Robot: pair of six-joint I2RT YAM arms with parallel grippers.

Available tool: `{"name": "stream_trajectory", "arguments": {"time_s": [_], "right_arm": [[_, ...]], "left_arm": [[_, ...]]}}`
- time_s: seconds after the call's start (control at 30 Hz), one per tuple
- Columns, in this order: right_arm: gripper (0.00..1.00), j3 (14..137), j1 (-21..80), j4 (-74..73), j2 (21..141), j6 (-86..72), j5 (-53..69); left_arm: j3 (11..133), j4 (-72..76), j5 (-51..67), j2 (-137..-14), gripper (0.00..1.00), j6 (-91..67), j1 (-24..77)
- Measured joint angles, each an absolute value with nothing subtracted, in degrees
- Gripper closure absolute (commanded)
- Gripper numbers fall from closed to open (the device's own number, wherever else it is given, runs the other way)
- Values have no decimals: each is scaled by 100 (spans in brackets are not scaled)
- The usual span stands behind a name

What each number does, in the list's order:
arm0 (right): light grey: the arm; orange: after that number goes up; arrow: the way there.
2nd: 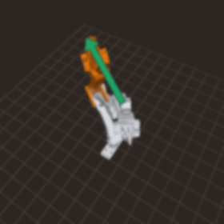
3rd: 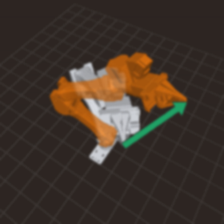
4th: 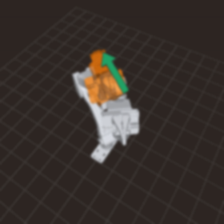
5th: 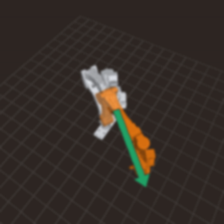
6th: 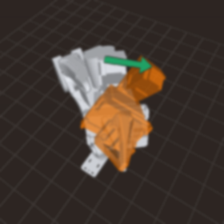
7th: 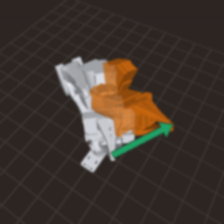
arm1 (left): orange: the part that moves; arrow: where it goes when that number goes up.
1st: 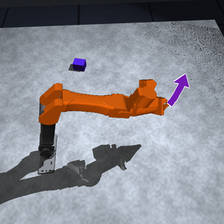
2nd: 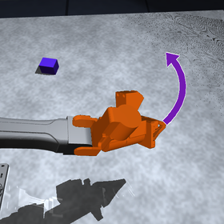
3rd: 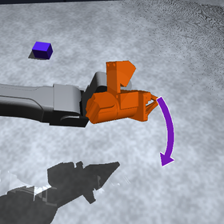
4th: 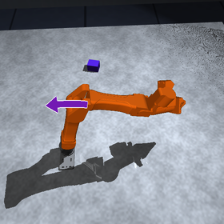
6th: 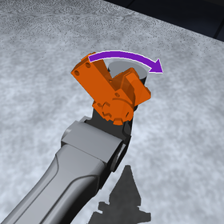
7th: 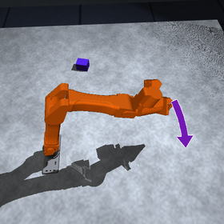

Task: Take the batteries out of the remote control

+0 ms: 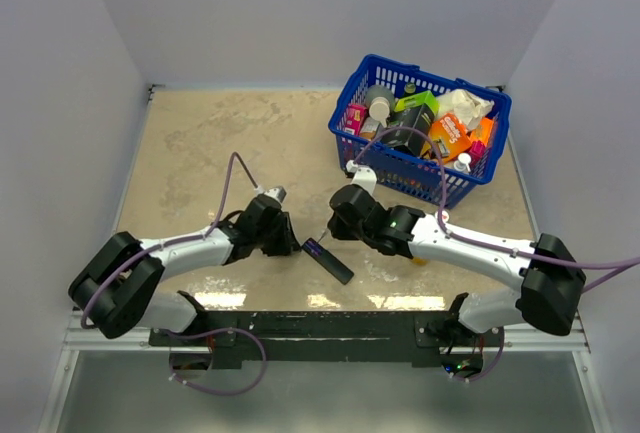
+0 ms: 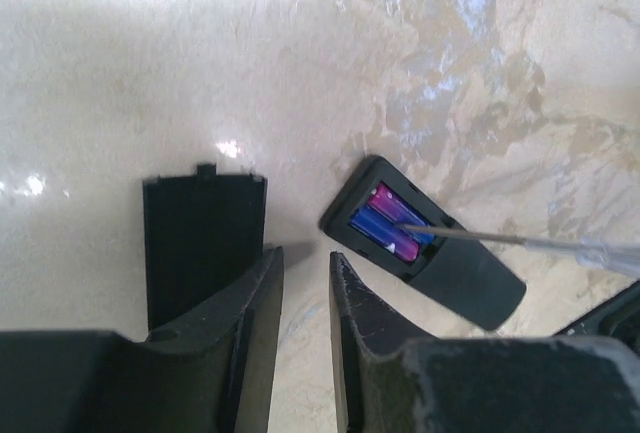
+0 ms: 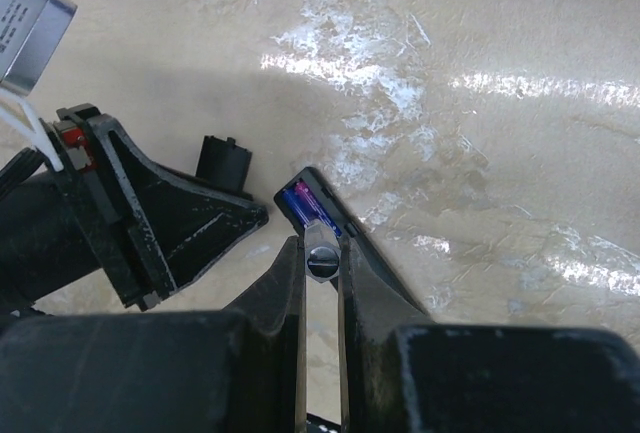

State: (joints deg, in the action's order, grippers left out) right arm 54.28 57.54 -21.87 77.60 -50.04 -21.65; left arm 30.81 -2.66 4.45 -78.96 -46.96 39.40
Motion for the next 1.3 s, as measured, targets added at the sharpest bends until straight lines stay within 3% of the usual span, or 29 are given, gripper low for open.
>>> {"name": "stream_trajectory", "arguments": {"time_s": [0.43, 0.93, 1.3], "right_arm": [[100, 5389, 5784, -2156, 7747, -4976, -2086], [100, 5299, 5824, -2115, 7533, -4366, -1741], [100, 5321, 5826, -2128, 7535, -4259, -1750]], "left_arm": [[2429, 497, 1461, -7638, 72, -5024, 3957], [2412, 502, 1144, -7638, 82, -5043, 3992], [2491, 762, 1127, -7874, 83, -5043, 4027]]}}
